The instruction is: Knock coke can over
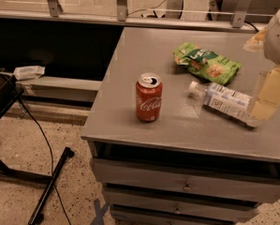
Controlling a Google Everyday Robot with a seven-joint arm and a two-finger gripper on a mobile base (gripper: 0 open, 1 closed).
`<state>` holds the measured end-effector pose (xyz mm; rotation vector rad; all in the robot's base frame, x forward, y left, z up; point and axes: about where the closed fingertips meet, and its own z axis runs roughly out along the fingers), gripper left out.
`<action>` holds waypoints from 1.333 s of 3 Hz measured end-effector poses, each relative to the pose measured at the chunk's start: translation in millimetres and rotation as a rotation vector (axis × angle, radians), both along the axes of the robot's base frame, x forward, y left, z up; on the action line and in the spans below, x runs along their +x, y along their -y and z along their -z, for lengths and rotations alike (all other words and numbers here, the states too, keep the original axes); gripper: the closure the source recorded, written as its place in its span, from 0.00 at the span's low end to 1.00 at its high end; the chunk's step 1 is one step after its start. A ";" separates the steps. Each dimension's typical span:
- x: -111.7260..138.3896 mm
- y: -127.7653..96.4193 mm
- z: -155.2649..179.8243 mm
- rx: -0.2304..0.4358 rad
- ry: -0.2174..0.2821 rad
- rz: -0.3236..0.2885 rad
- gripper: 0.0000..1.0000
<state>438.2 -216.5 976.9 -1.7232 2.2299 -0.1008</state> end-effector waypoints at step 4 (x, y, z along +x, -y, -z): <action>26.2 -128.7 32.8 0.482 0.124 -0.086 0.00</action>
Offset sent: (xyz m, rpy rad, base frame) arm 0.0382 0.0769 -0.0133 0.4055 -0.2023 0.0637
